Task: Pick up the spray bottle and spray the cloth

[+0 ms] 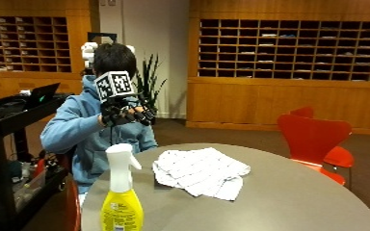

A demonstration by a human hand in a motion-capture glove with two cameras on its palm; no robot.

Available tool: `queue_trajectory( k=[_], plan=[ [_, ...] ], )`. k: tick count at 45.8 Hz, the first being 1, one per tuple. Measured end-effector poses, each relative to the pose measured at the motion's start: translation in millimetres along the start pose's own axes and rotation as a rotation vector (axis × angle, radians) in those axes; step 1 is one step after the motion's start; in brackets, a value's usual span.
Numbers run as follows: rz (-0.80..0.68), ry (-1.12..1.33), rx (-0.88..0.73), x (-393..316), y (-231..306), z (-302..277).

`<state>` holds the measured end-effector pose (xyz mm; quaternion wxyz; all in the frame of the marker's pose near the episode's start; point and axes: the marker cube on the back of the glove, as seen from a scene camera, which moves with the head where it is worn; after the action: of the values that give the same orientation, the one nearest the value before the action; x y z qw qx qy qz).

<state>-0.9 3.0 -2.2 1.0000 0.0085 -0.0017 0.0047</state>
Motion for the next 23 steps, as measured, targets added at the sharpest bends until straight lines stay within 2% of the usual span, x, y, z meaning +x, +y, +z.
queue_trajectory(
  k=[15, 23],
  plan=[
    [0.065, -0.024, 0.074, 31, 4, -1],
    [0.131, -0.081, 0.201, 53, 11, 4]
  ],
)
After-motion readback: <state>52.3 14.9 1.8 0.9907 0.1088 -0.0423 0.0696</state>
